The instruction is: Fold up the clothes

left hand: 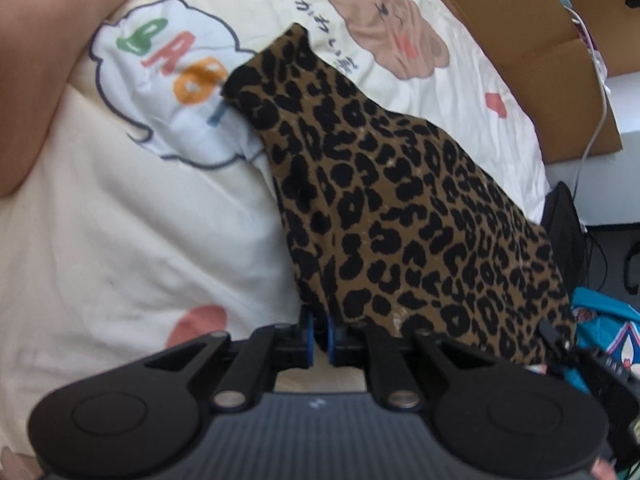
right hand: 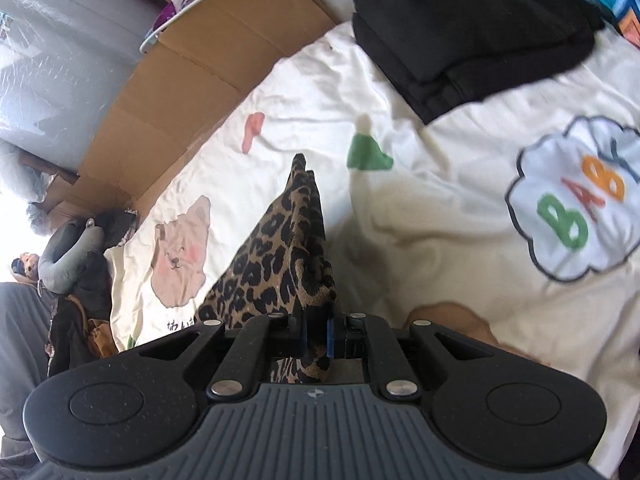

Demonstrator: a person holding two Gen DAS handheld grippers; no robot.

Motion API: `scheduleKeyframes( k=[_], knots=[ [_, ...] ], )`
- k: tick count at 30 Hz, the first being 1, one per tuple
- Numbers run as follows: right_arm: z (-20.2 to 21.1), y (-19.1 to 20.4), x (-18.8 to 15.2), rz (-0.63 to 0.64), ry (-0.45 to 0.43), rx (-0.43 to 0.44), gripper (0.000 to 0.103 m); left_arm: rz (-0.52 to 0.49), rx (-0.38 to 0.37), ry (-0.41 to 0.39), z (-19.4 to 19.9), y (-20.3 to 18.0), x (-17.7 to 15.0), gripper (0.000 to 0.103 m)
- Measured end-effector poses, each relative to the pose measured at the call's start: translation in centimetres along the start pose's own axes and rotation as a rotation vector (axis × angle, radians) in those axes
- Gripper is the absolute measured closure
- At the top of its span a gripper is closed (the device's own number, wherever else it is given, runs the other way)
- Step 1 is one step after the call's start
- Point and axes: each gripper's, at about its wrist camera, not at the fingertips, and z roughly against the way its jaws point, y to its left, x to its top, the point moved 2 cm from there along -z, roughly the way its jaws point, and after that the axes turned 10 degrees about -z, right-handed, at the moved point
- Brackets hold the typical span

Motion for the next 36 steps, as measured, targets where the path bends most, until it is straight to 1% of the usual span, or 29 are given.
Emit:
scheduleKeyframes(
  k=[8, 10, 13, 18, 23, 26, 28, 30, 32, 35, 36],
  knots=[
    [-0.3, -0.2, 2.4, 0.048, -0.004, -0.001, 0.097, -0.026, -0.034, 0.045, -1.5, -1.8, -0.7, 0.096],
    [-0.2, -0.4, 3.1, 0.058, -0.014, 0.001, 0.097, -0.018, -0.056, 0.057, -1.9, -1.9, -0.5, 0.096],
    [-0.3, -0.8, 4.1, 0.062, -0.026, 0.002, 0.097, -0.035, -0.089, 0.075, -2.5, -2.5, -0.5, 0.096],
    [-0.3, -1.4, 5.7, 0.062, -0.049, -0.008, 0.097, -0.056, -0.119, 0.104, -3.5, -3.8, -0.5, 0.096],
    [-1.0, -1.5, 7.3, 0.072, -0.057, -0.036, 0.097, -0.065, -0.17, 0.138, -4.6, -4.5, -0.9, 0.096],
    [-1.6, -1.7, 8.2, 0.076, -0.058, -0.061, 0.097, -0.081, -0.172, 0.167, -4.9, -4.4, -1.5, 0.096],
    [-2.2, -2.1, 8.6, 0.065, -0.056, -0.077, 0.097, -0.079, -0.161, 0.201, -4.8, -3.4, -1.9, 0.098],
    [-2.7, -2.6, 8.9, 0.043, -0.052, -0.089, 0.096, -0.081, -0.151, 0.211, -4.7, -2.7, -2.0, 0.099],
    [-2.3, -3.3, 8.8, 0.007, -0.067, -0.087, 0.094, -0.076, -0.144, 0.214, -4.4, -1.9, -1.9, 0.099],
    [-1.6, -4.2, 8.7, -0.048, -0.089, -0.084, 0.08, -0.061, -0.131, 0.201, -3.7, -1.0, -0.8, 0.099],
    [-1.4, -4.5, 8.6, -0.066, -0.096, -0.083, 0.066, -0.067, -0.125, 0.193, -3.3, -0.9, -0.3, 0.099]
  ],
)
